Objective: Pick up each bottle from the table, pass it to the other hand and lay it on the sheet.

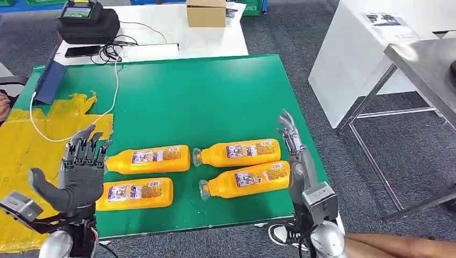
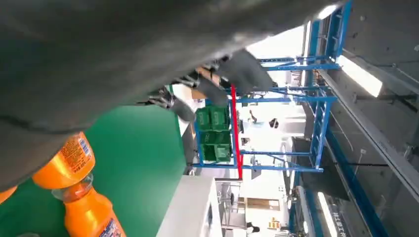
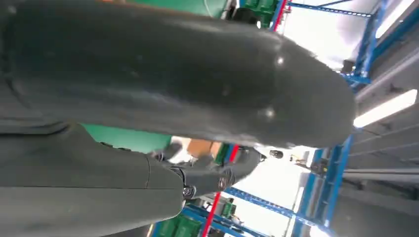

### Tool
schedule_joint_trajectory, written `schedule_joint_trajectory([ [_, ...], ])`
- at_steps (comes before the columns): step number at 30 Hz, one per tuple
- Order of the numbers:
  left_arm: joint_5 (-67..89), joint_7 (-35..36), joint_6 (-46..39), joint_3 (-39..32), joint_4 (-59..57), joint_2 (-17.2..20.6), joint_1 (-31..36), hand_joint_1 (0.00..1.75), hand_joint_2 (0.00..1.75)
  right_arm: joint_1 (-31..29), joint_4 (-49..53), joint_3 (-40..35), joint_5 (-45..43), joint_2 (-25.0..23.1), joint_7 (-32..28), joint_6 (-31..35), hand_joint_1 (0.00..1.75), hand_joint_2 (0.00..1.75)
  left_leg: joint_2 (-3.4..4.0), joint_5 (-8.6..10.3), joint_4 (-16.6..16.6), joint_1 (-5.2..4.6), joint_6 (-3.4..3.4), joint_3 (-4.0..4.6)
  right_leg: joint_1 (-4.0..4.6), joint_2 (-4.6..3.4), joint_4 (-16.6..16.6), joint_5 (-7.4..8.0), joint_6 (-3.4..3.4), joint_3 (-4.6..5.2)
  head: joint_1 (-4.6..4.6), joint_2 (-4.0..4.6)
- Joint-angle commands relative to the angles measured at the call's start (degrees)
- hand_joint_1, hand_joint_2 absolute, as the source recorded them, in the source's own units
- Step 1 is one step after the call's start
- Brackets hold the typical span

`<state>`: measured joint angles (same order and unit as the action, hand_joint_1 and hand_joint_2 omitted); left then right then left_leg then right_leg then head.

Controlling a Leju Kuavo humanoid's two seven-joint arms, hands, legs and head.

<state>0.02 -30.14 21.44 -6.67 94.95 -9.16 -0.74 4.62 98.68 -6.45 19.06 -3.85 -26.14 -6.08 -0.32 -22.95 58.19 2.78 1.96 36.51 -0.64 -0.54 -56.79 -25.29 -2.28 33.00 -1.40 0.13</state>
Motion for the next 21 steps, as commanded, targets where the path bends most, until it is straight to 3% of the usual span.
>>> schedule_joint_trajectory([
  [1, 0.6, 0.9, -0.1, -1.0, -5.0, -0.8, 2.3, 0.0, 0.0, -5.1, -8.6, -5.2, 8.2, 4.2, 8.0, 0.1, 0.0, 1.75, 0.07, -0.02, -0.2, -0.12, -0.32, -0.37, -0.05, 0.03, 0.2, -0.01, 0.05, -0.34, 0.02, 0.0],
  [5, -1.1, 2.7, 1.1, 0.5, -8.1, -1.8, 7.1, 0.0, 0.0, -19.4, -22.4, -17.8, 20.0, 5.0, 15.6, 2.7, 0.0, 1.75, 0.33, 0.05, -0.2, -0.1, -0.29, -0.32, -0.02, -0.26, 0.1, 0.15, 0.07, -0.2, 0.02, 0.0],
  [9, -0.6, 4.0, 0.5, 4.9, -10.0, -2.5, 10.6, 0.0, 0.0, -30.9, -33.8, -26.3, 18.8, -1.3, 19.0, -0.1, 0.0, 1.75, 0.49, 0.21, -0.1, -0.1, -0.37, -0.21, -0.02, -0.38, 0.0, 0.34, 0.06, 0.02, 0.02, 0.0],
  [13, -0.7, 4.3, -0.4, 6.2, -12.4, -3.0, 11.9, 0.0, 0.0, -33.3, -36.3, -33.0, 22.1, -6.9, 20.9, 2.9, 0.0, 1.75, 0.39, 0.44, -0.1, -0.09, -0.33, -0.21, -0.02, -0.28, 0.0, 0.42, 0.08, 0.03, 0.02, 0.0],
  [15, -0.7, 4.2, -0.4, 6.2, -12.8, -3.0, 12.1, 0.0, 0.0, -33.8, -37.3, -36.4, 20.7, -8.2, 22.4, 1.2, 0.0, 1.75, 0.33, 0.44, -0.2, -0.09, -0.35, -0.25, -0.01, -0.2, 0.0, 0.37, 0.06, -0.06, 0.02, 0.0],
  [21, -0.7, 4.1, -0.5, 6.0, -14.4, -2.9, 13.5, 0.0, 0.0, -35.7, -40.2, -39.6, 16.6, -8.7, 23.0, -1.5, 0.0, 1.75, 0.09, 0.43, -0.1, -0.03, -0.2, -0.06, 0.0, -0.01, 0.0, 0.31, -0.01, 0.01, 0.02, 0.0],
])
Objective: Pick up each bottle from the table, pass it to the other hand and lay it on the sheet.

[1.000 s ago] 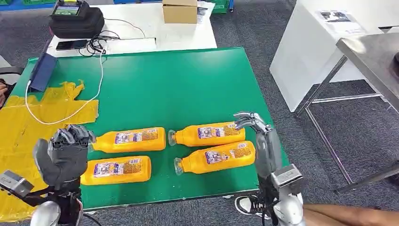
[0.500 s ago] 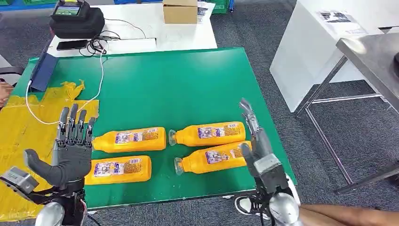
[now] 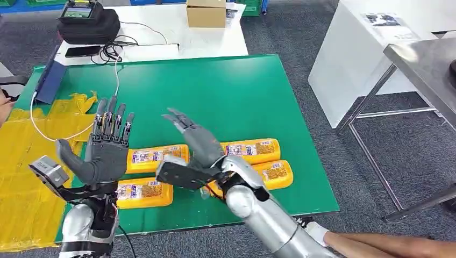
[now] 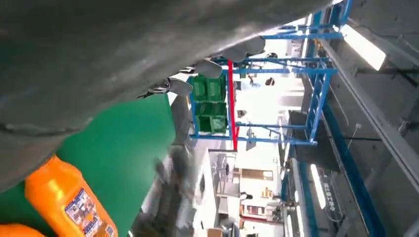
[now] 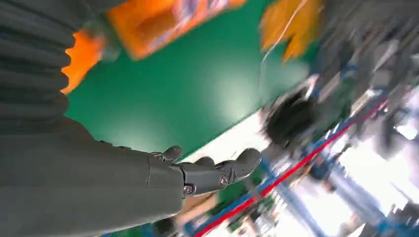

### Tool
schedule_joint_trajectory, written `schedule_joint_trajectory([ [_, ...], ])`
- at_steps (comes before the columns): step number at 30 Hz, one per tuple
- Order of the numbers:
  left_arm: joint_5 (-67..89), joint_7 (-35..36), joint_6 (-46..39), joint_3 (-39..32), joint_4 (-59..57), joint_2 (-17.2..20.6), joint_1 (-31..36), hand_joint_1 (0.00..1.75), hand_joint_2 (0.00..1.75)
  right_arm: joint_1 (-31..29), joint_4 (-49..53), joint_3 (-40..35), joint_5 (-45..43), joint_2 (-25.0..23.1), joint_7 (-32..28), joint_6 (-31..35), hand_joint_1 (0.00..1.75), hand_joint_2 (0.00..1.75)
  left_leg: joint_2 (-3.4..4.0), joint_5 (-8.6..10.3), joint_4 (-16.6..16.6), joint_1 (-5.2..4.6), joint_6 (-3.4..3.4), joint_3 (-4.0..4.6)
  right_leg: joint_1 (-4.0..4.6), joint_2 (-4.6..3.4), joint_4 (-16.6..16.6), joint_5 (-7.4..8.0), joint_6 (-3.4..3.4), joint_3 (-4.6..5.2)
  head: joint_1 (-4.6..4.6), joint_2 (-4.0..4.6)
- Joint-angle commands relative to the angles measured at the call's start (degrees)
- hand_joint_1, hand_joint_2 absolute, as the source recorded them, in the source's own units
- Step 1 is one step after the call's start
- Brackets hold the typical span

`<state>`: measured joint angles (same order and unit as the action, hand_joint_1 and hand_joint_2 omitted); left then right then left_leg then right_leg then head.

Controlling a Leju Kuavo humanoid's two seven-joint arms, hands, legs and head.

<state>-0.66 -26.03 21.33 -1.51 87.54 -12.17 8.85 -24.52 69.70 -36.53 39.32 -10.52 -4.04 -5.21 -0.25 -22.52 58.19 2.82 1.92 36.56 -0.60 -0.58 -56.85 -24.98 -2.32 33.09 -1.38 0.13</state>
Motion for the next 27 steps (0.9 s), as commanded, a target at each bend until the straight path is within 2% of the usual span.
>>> schedule_joint_trajectory([
  [1, 0.0, 0.0, -0.4, 0.8, -7.0, 0.1, 3.9, 0.0, 0.0, -6.6, -11.3, -9.6, -3.8, -2.0, 0.9, -2.2, 0.0, 1.75, 0.03, 0.02, -0.1, -0.1, -0.26, -0.18, -0.05, 0.05, 0.1, 0.0, 0.04, -0.15, 0.0, 0.0],
  [5, 0.1, 0.1, -0.4, 1.0, -7.6, 0.1, 4.9, 0.0, 0.0, -7.5, -14.7, -13.0, -7.5, -3.4, 1.0, -6.0, 0.0, 1.75, 0.0, 0.06, -0.1, -0.11, -0.3, -0.15, -0.06, 0.08, 0.1, 0.03, 0.06, -0.12, 0.0, 0.0],
  [9, 2.6, -0.3, -3.2, 1.5, -7.9, -0.5, 6.6, 0.0, 0.0, -7.8, -23.3, -19.7, -8.6, -6.8, 1.6, -5.7, 0.0, 1.75, 0.03, 0.03, -0.1, -0.08, -0.22, -0.12, -0.03, 0.02, 0.1, 0.03, 0.08, -0.07, 0.0, 0.0],
  [11, 6.3, -2.0, -8.0, 2.1, -6.3, -0.5, 6.9, 0.0, 0.0, -8.0, -26.5, -21.5, -9.0, -7.7, 2.0, -4.3, 0.0, 1.75, -0.01, 0.05, -0.2, -0.09, -0.28, -0.2, -0.03, 0.08, 0.1, 0.02, 0.1, -0.15, 0.02, 0.0],
  [12, 14.0, -4.1, -16.7, 2.6, -4.1, -0.7, 7.3, 0.0, 0.0, -9.9, -28.8, -22.2, -10.1, -7.5, 2.5, -4.3, 0.0, 1.75, -0.02, 0.01, -0.1, -0.04, -0.19, -0.12, 0.01, 0.07, 0.1, 0.01, 0.08, -0.09, -0.02, 0.0],
  [14, 20.1, -4.1, -24.9, 3.1, -1.3, -0.2, 8.0, 0.0, 0.0, -11.3, -30.5, -22.7, -11.2, -6.5, 2.5, -3.9, 0.0, 1.75, -0.11, 0.03, 0.0, 0.0, -0.21, 0.0, 0.04, 0.18, 0.0, 0.01, 0.06, 0.0, -0.02, 0.0],
  [15, 26.5, -4.5, -33.2, 2.8, 0.4, 0.4, 8.6, 0.0, 0.0, -11.8, -31.6, -22.8, -11.6, -6.0, 2.8, -3.9, 0.0, 1.75, -0.16, 0.05, -0.1, -0.03, -0.3, -0.04, 0.02, 0.26, 0.1, 0.0, 0.07, -0.04, 0.0, 0.0],
  [18, 30.6, -3.6, -38.0, 1.4, 0.8, 2.5, 10.9, 0.0, 0.0, -11.9, -32.2, -23.1, -11.5, -5.4, 2.9, -3.1, 0.0, 1.75, -0.18, 0.05, 0.0, 0.02, -0.21, 0.0, 0.05, 0.27, 0.1, 0.08, 0.18, 0.01, 0.0, 0.0],
  [24, 34.7, -2.1, -40.7, -1.7, -4.1, 6.2, 15.0, 0.0, 0.0, -11.5, -32.1, -23.0, -10.6, -4.8, 4.3, -0.9, 0.0, 1.75, -0.16, 0.06, -0.1, -0.04, -0.18, 0.0, -0.01, 0.17, 0.0, 0.12, 0.18, -0.01, -0.02, 0.0],
  [27, 34.8, -2.2, -40.6, -2.5, -5.2, 6.8, 15.1, 0.0, 0.0, -11.5, -32.1, -22.6, -10.6, -4.7, 4.5, -0.7, 0.0, 1.75, -0.15, 0.09, -0.1, -0.08, -0.25, -0.1, -0.03, 0.18, 0.1, 0.13, 0.2, -0.08, -0.02, 0.0],
])
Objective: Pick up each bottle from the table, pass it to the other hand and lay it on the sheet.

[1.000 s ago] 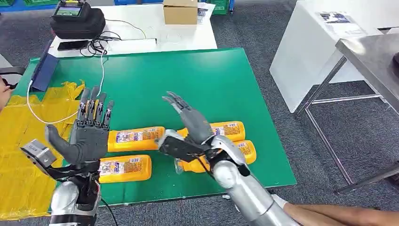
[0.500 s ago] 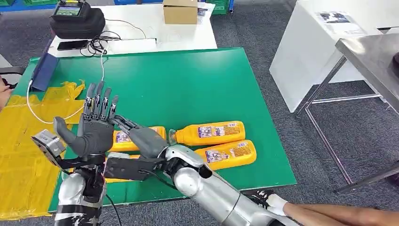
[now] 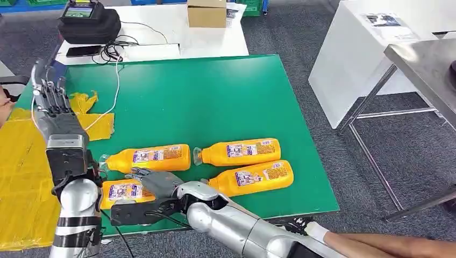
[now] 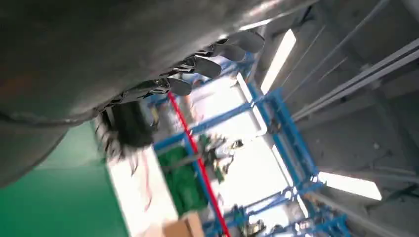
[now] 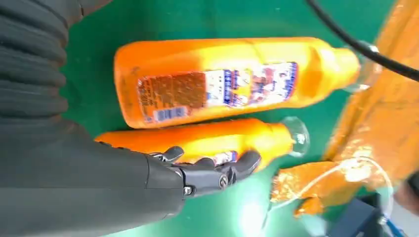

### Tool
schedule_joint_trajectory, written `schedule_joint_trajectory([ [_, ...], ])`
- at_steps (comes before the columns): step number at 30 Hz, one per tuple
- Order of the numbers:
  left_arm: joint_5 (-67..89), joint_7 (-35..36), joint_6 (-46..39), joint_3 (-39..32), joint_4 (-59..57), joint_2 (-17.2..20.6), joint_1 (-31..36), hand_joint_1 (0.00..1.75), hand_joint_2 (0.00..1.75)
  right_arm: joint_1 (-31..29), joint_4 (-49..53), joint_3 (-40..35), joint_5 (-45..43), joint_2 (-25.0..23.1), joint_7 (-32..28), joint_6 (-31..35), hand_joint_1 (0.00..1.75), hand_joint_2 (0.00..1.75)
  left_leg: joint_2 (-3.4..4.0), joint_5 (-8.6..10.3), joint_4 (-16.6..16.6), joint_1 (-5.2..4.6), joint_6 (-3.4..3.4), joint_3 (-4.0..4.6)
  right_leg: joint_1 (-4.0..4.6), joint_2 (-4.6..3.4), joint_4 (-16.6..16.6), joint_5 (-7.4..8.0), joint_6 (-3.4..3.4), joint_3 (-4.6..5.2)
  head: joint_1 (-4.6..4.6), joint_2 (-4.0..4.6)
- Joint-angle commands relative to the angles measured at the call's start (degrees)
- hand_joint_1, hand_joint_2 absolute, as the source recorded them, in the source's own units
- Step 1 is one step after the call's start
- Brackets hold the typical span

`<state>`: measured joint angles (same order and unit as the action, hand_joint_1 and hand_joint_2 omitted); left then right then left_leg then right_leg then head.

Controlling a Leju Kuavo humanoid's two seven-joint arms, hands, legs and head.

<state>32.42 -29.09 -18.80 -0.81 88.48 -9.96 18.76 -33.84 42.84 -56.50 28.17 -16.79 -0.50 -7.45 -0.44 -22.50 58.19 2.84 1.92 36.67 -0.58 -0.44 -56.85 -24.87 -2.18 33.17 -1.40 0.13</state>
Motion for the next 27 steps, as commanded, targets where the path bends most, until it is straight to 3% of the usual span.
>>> schedule_joint_trajectory([
  [1, 1.8, 0.8, -0.4, -3.4, -6.3, 4.6, 5.0, 0.0, 0.0, -2.2, -5.3, -2.4, 0.6, 1.5, 1.1, 1.7, 0.0, 1.75, 0.01, 0.06, -0.1, -0.08, -0.18, -0.14, -0.04, 0.05, 0.0, 0.01, 0.04, -0.11, 0.0, 0.0],
  [11, 2.2, 0.3, 0.1, -3.3, -6.8, 3.6, 4.2, 0.0, 0.0, -0.3, -7.4, -1.6, 3.4, -1.8, 4.0, 4.9, 0.0, 1.75, 0.04, 0.05, -0.1, -0.07, -0.17, -0.16, -0.03, 0.03, 0.0, -0.01, 0.05, -0.12, 0.0, 0.0],
  [19, 2.2, 0.9, 0.8, -1.8, -6.5, 3.3, 5.8, 0.0, 0.0, -5.0, -15.0, 0.1, 3.8, -2.8, 3.3, 1.8, 0.0, 1.75, -0.02, 0.09, 0.0, -0.05, -0.15, -0.02, -0.02, 0.09, 0.0, 0.01, 0.03, 0.03, 0.0, 0.0],
  [27, 1.8, 1.4, 1.1, -1.0, -6.7, 3.0, 6.5, 0.0, 0.0, -4.1, -18.7, -4.6, 6.9, -3.2, 5.0, 1.8, 0.0, 1.75, -0.1, 0.11, -0.2, -0.12, -0.35, -0.23, -0.05, 0.22, 0.1, -0.01, 0.04, -0.22, 0.0, 0.0],
])
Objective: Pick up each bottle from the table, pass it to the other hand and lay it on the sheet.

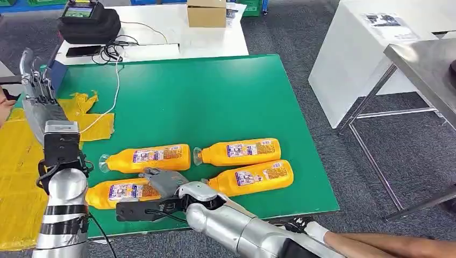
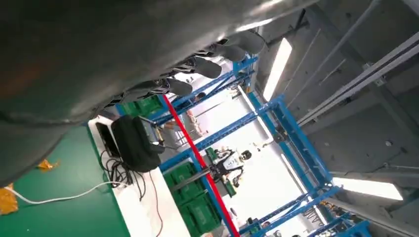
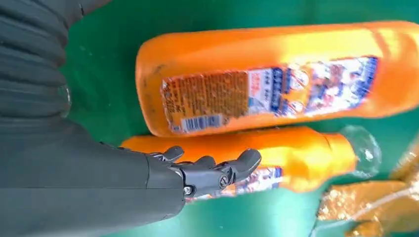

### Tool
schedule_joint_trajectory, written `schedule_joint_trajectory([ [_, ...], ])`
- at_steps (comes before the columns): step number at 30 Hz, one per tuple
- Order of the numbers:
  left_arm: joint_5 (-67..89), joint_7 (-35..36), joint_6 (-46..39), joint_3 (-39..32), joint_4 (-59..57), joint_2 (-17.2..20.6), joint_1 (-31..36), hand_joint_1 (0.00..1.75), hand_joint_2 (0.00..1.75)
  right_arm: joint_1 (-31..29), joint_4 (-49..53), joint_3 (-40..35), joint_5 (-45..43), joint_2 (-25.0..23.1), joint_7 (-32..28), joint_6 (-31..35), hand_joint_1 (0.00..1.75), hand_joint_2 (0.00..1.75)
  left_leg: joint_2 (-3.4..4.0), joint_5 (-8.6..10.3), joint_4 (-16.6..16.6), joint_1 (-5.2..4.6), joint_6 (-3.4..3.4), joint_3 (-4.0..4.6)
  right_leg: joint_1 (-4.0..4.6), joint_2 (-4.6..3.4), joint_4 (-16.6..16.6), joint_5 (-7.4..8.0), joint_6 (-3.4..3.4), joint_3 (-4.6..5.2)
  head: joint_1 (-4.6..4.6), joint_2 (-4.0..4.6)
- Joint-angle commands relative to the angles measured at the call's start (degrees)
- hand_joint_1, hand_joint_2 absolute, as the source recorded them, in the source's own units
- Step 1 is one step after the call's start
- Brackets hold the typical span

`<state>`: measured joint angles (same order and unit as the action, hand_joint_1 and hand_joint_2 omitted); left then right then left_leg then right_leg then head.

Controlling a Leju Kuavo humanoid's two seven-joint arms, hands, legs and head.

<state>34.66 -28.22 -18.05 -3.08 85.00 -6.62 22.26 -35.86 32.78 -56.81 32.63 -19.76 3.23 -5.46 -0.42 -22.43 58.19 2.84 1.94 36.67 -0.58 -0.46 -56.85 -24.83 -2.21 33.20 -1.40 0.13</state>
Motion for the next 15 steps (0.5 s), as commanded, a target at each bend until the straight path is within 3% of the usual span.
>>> schedule_joint_trajectory([
  [1, -0.4, 0.5, 0.3, 1.3, -3.1, -0.3, 3.1, 0.0, 0.0, -2.1, -9.2, -5.0, 3.0, -0.2, 1.9, 0.1, 0.0, 1.75, -0.08, 0.02, -0.1, -0.08, -0.23, -0.14, -0.04, 0.15, 0.0, -0.04, 0.04, -0.14, 0.0, 0.0],
  [12, -1.5, 1.2, 0.0, 1.4, -5.9, -1.5, 5.7, 0.0, 0.0, -0.2, -14.3, -10.5, 5.5, -0.2, 4.5, -6.0, 0.0, 1.75, -0.16, 0.07, -0.1, -0.09, -0.32, -0.17, -0.04, 0.27, 0.1, -0.02, 0.04, -0.21, 0.0, 0.0],
  [13, -1.5, 1.2, -0.2, 1.7, -6.1, -1.5, 5.8, 0.0, 0.0, 0.3, -14.8, -10.5, 5.1, -0.2, 4.4, -6.4, 1.05, 1.75, -0.14, 0.08, -0.2, -0.11, -0.37, -0.25, -0.04, 0.27, 0.1, -0.01, 0.06, -0.27, 0.0, 0.0],
  [14, -1.5, 1.2, -0.4, 1.7, -6.1, -1.5, 5.7, 0.0, 0.0, 0.6, -15.2, -10.6, 5.1, -0.2, 4.3, -6.3, 1.69, 1.75, -0.15, 0.05, -0.1, -0.07, -0.25, -0.22, -0.03, 0.24, 0.1, -0.04, 0.04, -0.25, 0.0, 0.0],
  [15, -1.5, 1.2, -0.4, 1.7, -6.1, -1.6, 5.7, 0.0, 0.0, 0.8, -15.3, -10.6, 5.2, -0.2, 4.3, -6.2, 1.69, 1.75, -0.17, 0.06, -0.2, -0.08, -0.31, -0.35, -0.03, 0.27, 0.2, -0.02, 0.05, -0.38, 0.0, 0.0],
])
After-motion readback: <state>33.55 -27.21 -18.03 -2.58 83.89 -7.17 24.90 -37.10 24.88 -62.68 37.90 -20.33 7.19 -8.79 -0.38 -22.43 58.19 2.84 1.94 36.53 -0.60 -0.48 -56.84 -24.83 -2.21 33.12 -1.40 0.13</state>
